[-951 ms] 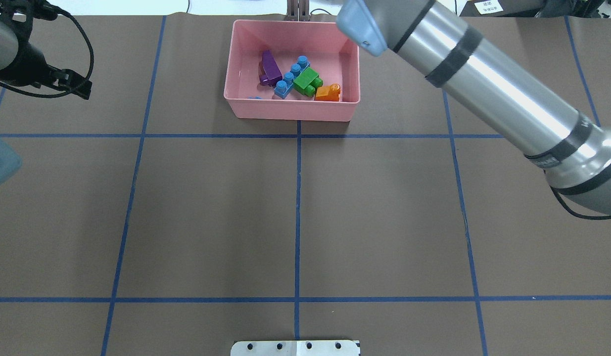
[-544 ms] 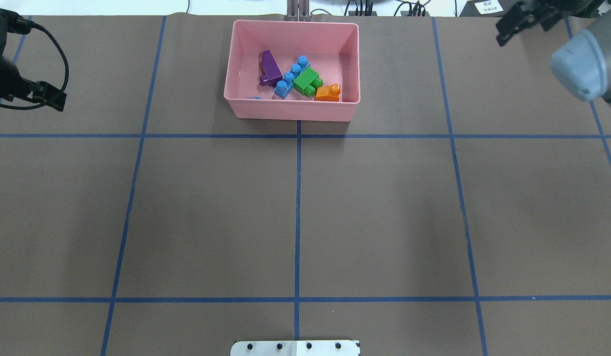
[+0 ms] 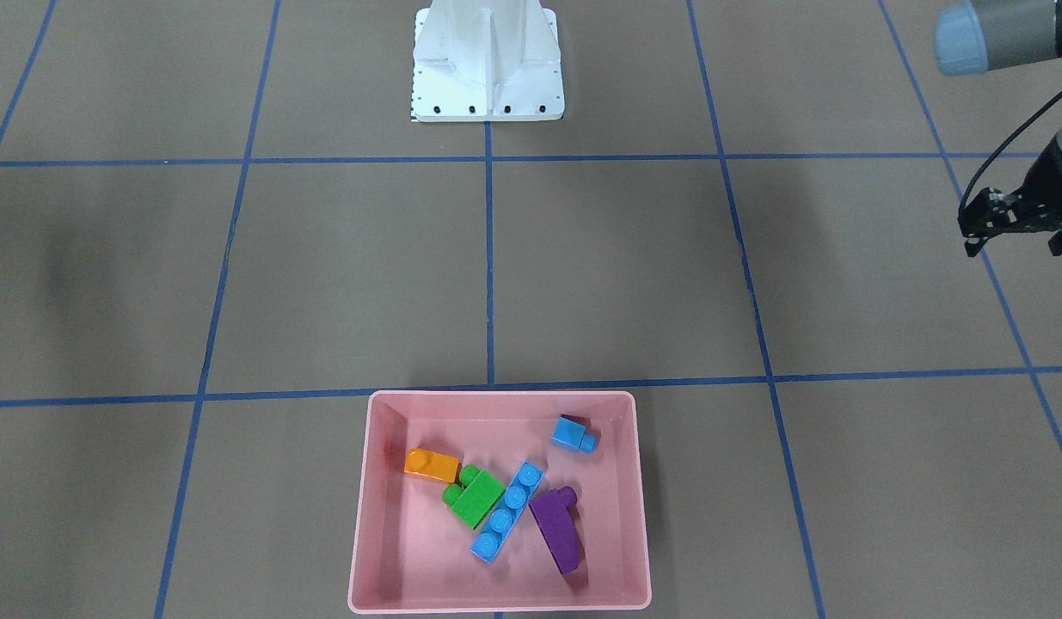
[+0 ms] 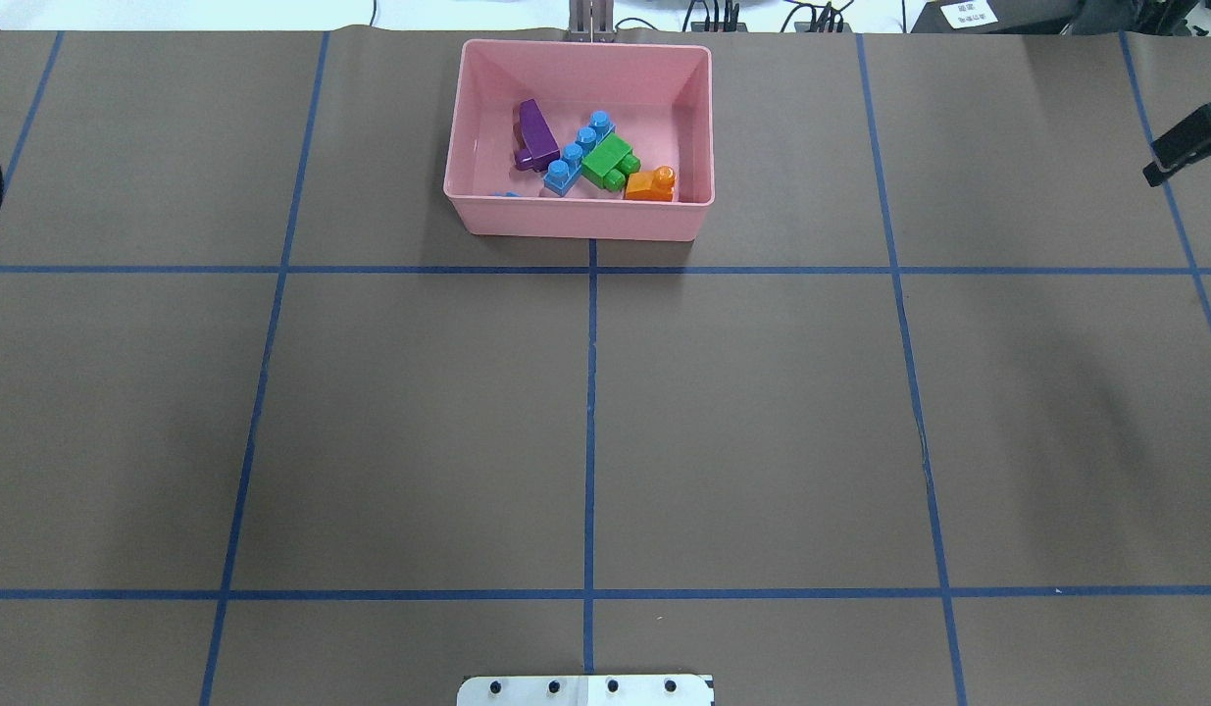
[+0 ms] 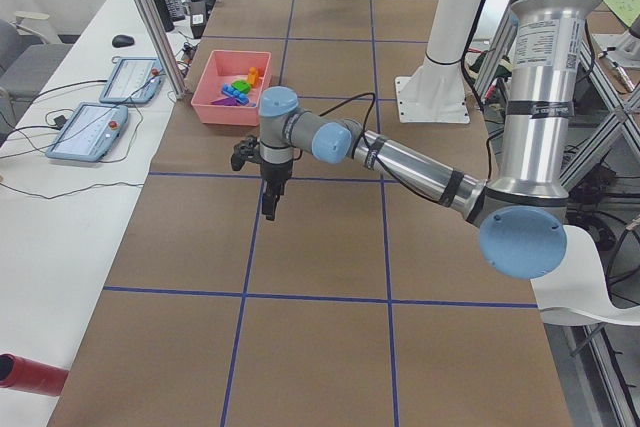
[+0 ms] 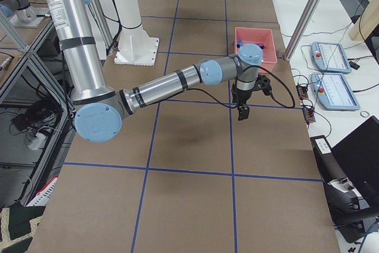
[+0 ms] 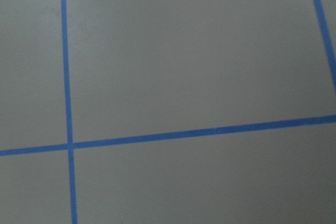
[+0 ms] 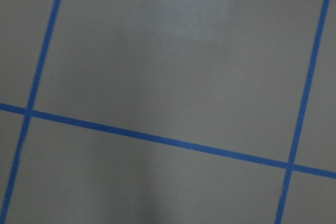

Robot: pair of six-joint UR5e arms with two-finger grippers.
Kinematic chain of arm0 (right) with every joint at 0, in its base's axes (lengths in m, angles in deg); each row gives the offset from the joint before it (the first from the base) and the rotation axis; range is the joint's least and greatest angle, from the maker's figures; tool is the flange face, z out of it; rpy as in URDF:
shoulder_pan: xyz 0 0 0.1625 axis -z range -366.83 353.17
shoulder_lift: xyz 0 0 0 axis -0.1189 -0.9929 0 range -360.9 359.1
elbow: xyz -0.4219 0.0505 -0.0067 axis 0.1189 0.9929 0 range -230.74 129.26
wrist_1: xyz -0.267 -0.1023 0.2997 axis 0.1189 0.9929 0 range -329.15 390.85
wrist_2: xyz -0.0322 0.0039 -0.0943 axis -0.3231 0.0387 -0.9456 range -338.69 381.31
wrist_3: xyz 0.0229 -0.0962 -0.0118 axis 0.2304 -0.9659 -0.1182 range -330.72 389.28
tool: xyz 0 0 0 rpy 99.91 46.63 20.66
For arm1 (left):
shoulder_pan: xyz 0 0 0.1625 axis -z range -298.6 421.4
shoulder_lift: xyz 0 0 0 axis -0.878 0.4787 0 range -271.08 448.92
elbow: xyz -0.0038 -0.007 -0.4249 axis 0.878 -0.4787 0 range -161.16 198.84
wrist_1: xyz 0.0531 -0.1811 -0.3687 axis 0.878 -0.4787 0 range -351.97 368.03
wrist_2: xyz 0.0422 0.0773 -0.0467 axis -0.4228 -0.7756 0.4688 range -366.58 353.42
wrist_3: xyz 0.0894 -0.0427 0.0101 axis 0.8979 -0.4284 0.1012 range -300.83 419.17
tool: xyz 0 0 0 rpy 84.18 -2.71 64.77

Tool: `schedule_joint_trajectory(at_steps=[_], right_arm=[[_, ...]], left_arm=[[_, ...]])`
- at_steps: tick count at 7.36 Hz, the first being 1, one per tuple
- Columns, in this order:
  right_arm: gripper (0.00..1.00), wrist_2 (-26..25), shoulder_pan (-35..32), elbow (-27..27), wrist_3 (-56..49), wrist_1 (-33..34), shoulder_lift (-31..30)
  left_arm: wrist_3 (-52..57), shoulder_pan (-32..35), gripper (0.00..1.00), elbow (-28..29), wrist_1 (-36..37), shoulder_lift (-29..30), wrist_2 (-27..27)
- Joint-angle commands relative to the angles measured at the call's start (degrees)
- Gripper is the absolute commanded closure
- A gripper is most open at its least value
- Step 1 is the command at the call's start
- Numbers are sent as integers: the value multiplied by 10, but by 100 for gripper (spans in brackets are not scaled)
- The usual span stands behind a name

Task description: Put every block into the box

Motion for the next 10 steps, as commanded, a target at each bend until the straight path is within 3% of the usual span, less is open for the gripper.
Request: schedule_joint_trajectory(at_steps=[1,2,4,5,7,10], right_arm=[[0,4,-39,6,-38,-66,-90],[0,5,-56,6,-83,-93,-128],[0,38,-94,11,-93,-94,-176],[0,65,-109,9,-94,-95,-186],[0,74,-120,9,-95,-95,-200],[0,74,-125,12,-95,-94,-202]], left_arm=[[153,96,0,38,-4,-62,55],[181,141,0,70,-4,-66,76],[191,158,0,118,-7,-68,130],[221,171,0,119,-4,-69,130],[221,180,0,117,5,-46,128],[218,180,0,178,30,13,129]])
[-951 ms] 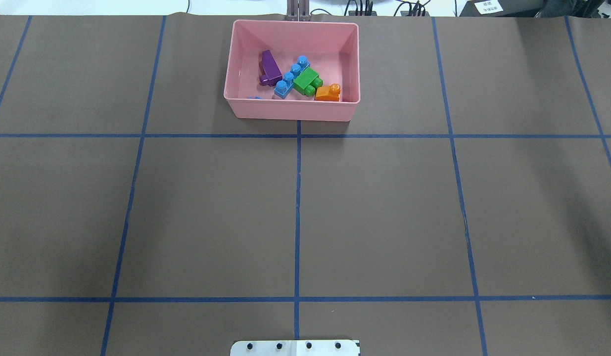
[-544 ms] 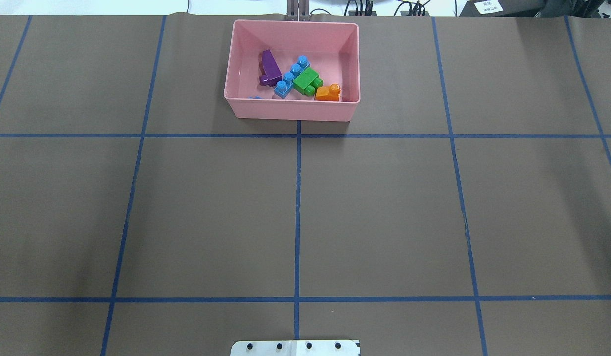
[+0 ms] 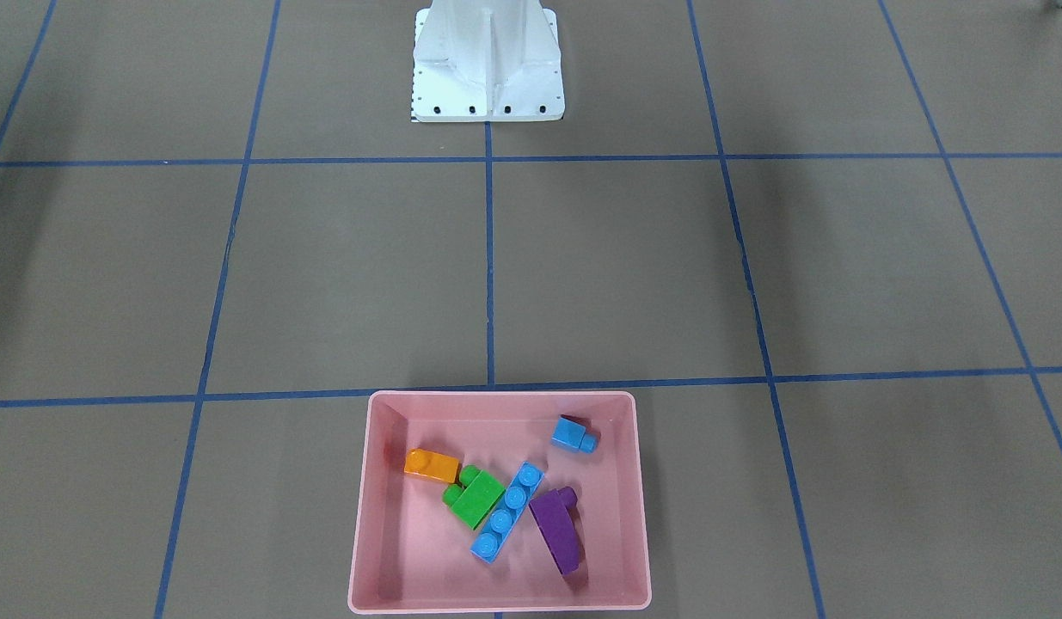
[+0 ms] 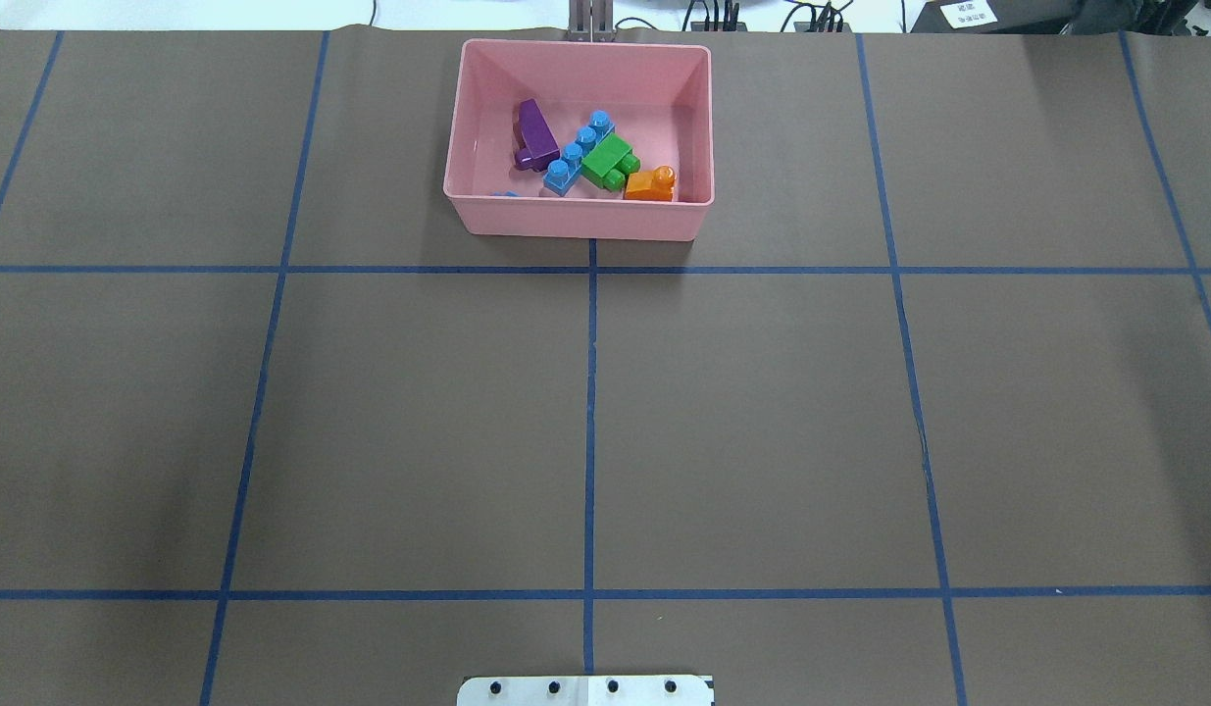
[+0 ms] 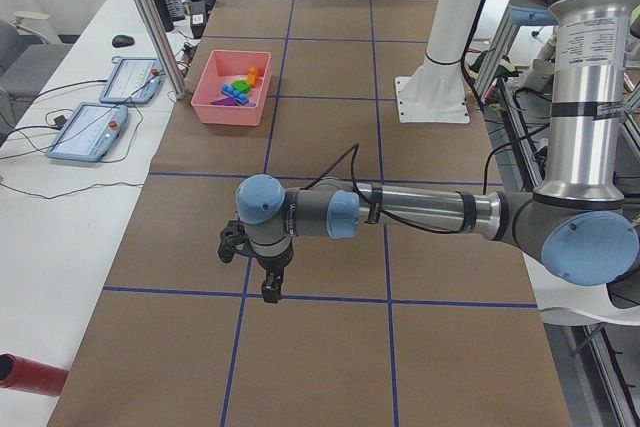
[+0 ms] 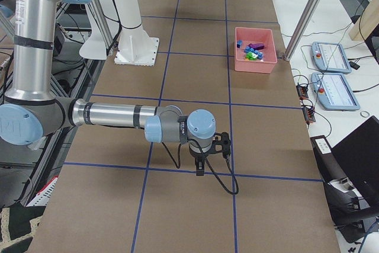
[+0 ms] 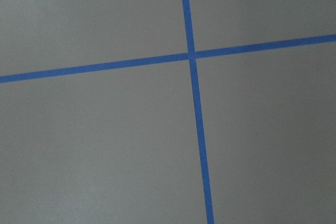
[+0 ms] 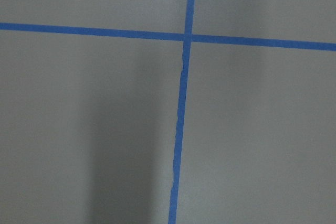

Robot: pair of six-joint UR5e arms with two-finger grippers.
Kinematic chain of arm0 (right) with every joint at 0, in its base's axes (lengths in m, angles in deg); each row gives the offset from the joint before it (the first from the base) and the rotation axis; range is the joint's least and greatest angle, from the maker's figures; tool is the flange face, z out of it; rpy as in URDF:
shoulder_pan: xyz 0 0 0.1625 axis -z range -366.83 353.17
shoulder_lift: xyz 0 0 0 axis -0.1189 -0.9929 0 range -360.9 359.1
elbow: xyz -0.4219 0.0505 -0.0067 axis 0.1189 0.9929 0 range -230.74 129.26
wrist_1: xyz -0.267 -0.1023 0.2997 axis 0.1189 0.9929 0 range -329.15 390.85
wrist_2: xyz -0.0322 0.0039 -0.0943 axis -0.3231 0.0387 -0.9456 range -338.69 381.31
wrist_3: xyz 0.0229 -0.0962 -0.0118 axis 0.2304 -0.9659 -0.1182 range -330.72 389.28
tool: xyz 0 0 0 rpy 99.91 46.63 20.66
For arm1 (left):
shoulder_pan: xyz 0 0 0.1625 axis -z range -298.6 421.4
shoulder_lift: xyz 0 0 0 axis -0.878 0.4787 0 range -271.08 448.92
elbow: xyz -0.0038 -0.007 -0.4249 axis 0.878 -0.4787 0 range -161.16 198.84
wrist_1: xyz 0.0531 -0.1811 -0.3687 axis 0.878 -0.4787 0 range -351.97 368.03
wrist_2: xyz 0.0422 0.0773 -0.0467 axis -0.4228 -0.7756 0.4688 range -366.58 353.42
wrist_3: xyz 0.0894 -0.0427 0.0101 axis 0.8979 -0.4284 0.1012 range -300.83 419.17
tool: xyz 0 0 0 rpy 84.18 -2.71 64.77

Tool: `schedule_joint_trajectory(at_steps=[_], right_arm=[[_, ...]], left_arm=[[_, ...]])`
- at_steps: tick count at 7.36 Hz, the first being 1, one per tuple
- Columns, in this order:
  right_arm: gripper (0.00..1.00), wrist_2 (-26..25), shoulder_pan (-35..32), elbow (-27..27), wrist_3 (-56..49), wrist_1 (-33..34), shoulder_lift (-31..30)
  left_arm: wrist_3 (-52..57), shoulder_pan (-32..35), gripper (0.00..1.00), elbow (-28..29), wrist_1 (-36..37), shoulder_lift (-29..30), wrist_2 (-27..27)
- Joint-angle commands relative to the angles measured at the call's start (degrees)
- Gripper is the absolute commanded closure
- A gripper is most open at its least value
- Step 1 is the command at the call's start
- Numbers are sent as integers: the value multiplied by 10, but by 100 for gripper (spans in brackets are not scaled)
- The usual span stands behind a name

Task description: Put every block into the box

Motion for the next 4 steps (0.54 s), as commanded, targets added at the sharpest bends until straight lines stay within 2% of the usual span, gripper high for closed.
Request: schedule_joint_trajectory(at_steps=[1,4], right_arm=[[0,0,-1,0,1,3,-1],[0,-8,-7,-4,0,5,1]], left_arm=[[-1,1,0,23,0,13,1],[-1,6,0,22,0,13,1]])
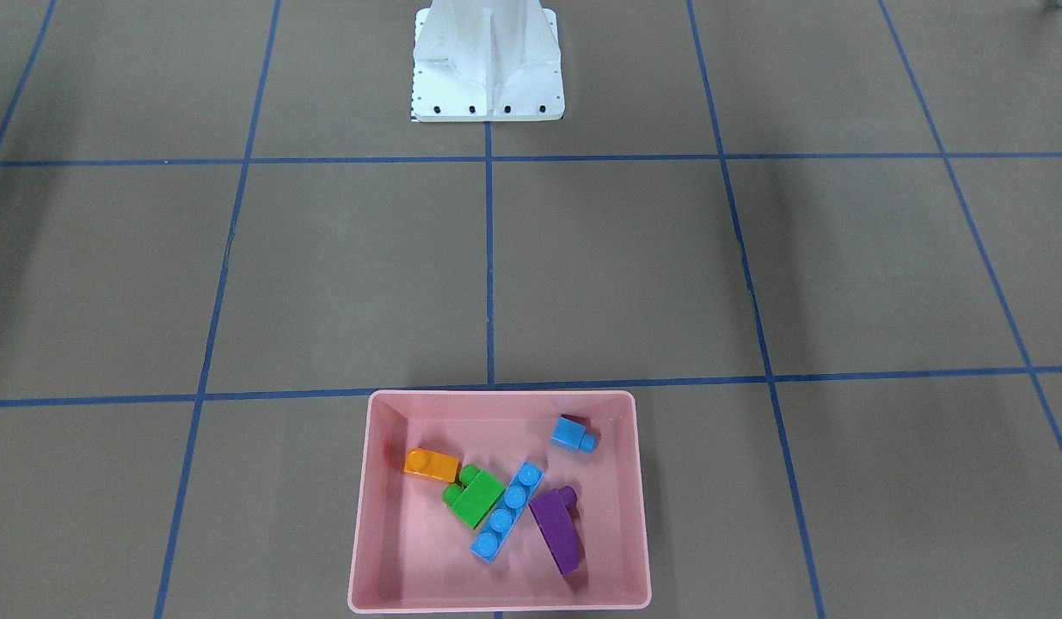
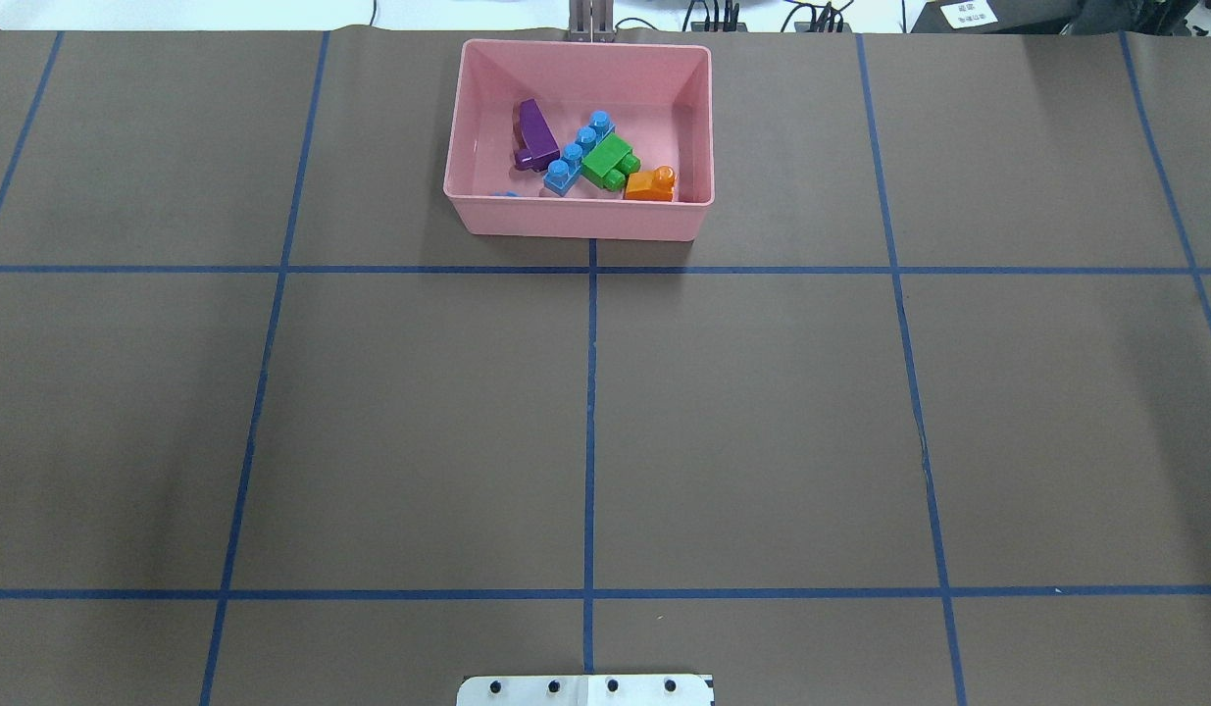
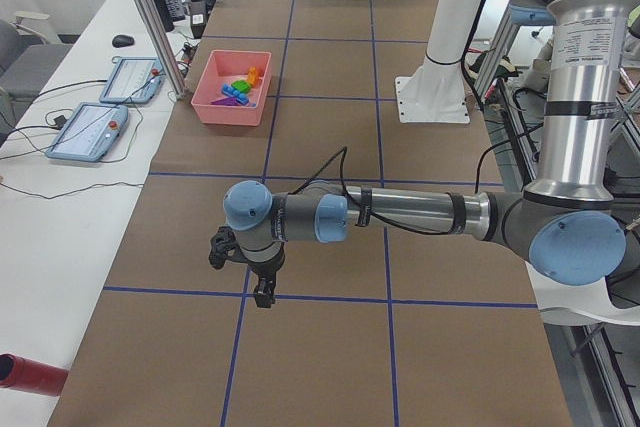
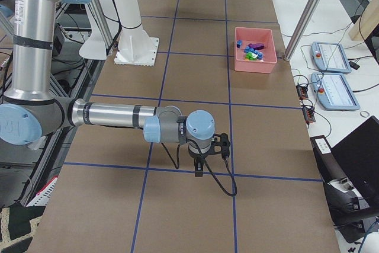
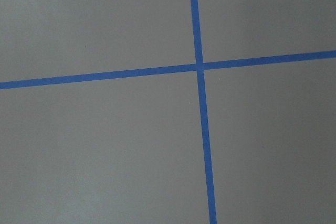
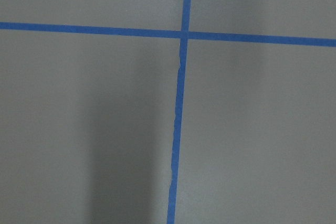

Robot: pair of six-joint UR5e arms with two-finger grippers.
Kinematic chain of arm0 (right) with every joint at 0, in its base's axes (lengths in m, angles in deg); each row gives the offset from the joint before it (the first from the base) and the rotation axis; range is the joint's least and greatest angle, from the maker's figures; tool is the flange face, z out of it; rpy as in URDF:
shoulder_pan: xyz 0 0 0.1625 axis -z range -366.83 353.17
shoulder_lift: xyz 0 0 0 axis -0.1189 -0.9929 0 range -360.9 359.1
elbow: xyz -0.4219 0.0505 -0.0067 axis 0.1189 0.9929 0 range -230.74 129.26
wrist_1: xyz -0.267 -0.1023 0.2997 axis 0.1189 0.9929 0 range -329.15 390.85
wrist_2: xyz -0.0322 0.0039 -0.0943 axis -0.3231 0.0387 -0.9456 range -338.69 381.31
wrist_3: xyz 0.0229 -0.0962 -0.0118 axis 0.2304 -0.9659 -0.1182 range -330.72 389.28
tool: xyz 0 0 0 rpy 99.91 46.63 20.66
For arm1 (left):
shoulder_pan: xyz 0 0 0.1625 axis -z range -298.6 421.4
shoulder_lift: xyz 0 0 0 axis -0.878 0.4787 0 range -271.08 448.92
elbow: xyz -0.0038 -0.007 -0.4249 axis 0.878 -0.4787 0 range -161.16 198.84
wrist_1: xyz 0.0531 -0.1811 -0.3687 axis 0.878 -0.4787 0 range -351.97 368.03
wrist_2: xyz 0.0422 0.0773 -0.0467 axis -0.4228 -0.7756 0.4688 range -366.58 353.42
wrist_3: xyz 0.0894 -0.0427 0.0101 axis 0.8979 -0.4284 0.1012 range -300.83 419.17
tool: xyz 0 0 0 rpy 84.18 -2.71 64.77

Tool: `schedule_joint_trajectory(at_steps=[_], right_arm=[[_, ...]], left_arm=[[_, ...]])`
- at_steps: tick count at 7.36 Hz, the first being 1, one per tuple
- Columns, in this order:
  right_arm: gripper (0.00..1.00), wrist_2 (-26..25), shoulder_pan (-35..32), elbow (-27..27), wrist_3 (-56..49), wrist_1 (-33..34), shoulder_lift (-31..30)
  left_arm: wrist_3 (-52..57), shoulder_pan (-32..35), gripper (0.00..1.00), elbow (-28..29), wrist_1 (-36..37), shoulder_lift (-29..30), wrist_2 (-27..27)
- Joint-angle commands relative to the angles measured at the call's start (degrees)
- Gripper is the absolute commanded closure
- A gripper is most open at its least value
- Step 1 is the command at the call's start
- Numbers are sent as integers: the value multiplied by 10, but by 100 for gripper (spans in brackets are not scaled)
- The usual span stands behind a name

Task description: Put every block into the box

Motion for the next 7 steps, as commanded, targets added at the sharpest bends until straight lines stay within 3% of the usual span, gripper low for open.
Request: schedule_joint_trajectory(at_steps=[1,7], right_arm=[[0,-4,-20,-9,-1,2,2],[0,4,-21,-17,-3,12,3]], left_arm=[[0,1,0,-1,0,0,0],[0,1,0,-1,0,0,0]])
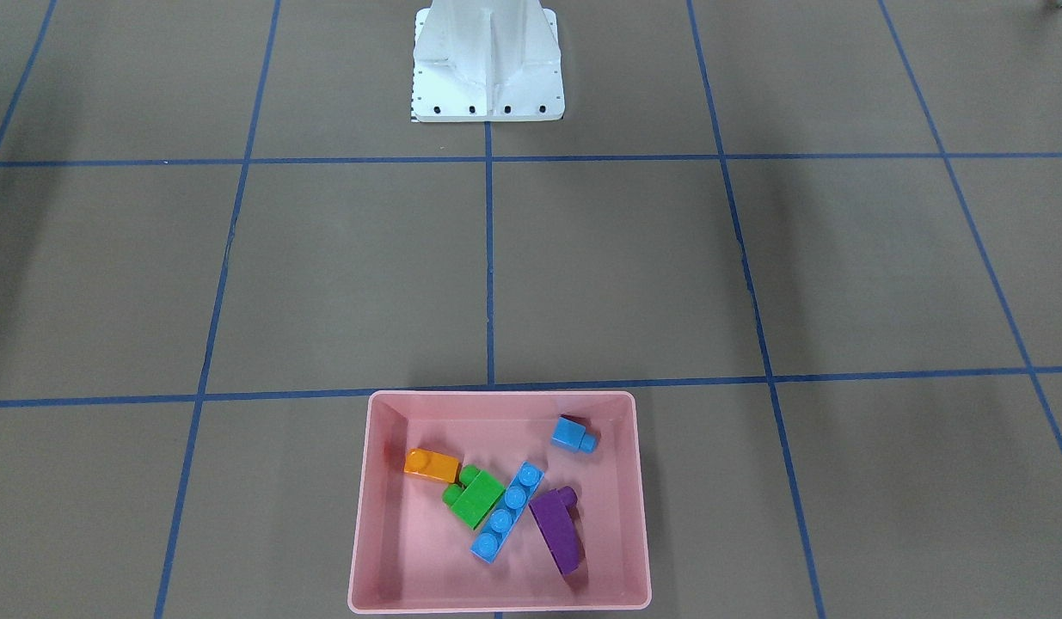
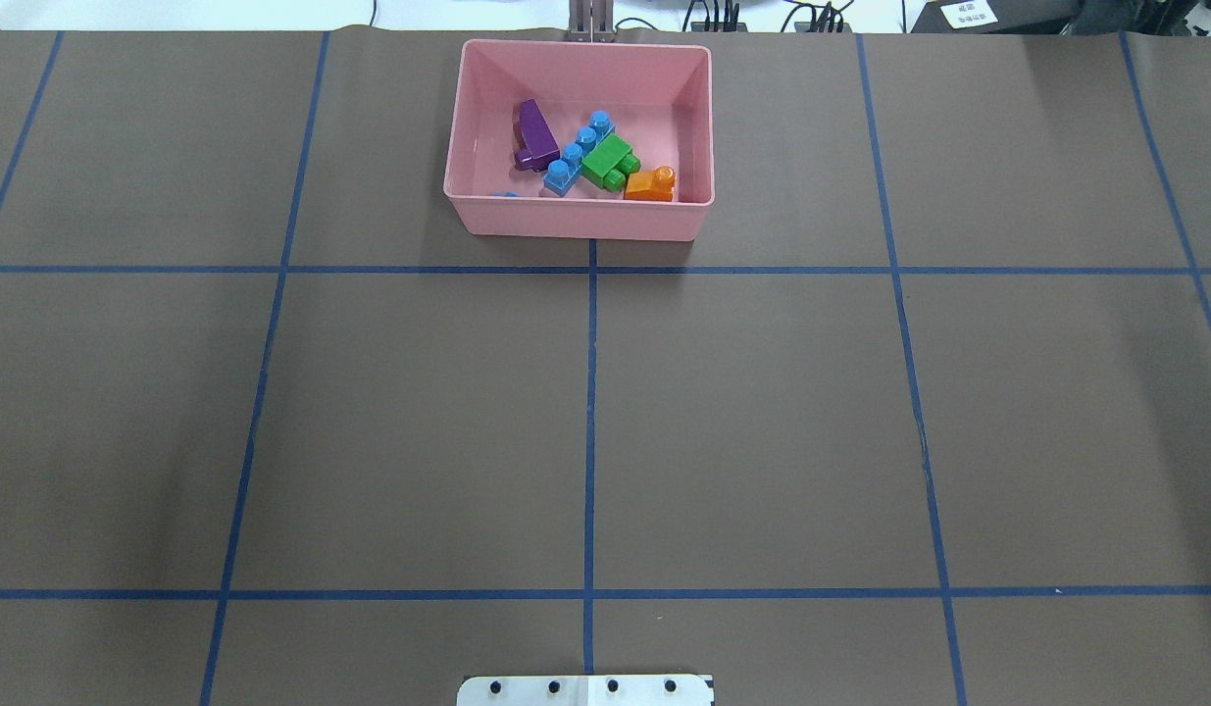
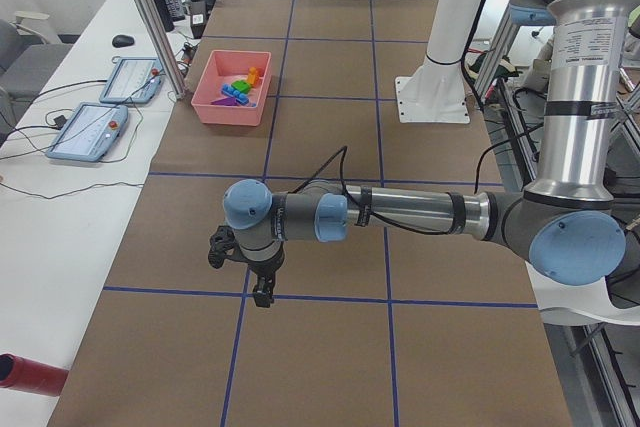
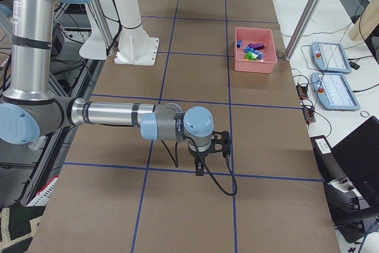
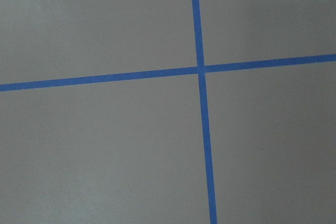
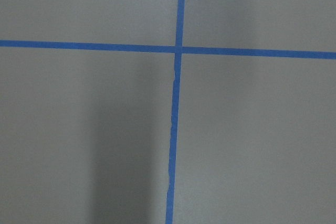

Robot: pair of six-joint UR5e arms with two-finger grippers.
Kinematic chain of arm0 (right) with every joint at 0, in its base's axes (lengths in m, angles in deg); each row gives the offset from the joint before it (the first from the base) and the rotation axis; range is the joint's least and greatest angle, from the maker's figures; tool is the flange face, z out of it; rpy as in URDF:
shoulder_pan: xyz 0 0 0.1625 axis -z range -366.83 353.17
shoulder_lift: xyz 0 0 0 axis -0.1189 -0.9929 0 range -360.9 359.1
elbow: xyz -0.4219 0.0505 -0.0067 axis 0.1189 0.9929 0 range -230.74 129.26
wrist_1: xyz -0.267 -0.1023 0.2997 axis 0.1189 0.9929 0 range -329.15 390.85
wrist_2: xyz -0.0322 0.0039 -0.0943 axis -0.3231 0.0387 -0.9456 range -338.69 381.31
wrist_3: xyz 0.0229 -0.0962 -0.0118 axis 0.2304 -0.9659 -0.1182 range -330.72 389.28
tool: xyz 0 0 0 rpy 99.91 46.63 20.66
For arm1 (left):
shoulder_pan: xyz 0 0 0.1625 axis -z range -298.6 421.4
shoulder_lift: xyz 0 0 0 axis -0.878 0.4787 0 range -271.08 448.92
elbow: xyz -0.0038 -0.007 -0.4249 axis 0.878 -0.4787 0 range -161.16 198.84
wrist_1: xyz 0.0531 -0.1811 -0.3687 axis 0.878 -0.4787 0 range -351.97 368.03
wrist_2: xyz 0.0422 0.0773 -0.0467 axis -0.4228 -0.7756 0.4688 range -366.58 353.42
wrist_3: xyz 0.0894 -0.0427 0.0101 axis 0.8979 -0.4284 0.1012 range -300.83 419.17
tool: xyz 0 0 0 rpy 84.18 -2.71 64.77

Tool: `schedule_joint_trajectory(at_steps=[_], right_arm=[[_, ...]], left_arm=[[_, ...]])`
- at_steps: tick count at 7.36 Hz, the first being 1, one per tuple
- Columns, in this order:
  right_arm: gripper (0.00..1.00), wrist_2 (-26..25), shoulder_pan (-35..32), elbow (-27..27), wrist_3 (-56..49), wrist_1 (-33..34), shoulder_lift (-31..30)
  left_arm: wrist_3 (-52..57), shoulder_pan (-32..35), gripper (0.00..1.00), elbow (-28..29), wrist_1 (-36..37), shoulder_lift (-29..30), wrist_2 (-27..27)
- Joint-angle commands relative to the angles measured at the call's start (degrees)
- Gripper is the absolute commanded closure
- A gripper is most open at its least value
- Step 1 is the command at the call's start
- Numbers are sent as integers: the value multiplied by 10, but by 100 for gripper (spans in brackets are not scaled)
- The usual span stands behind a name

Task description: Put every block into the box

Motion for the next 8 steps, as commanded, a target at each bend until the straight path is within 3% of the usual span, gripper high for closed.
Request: schedule_joint_trajectory(at_steps=[1,6,8], right_arm=[[0,1,2,-1,0,26,7],[0,-6,0,11,0,40,18],[0,-6,0,13,1,40,18]], left_arm=[[0,0,0,0,0,-1,0],[-1,0,0,5,0,1,0],[-54,0,0,3,0,3,-1]])
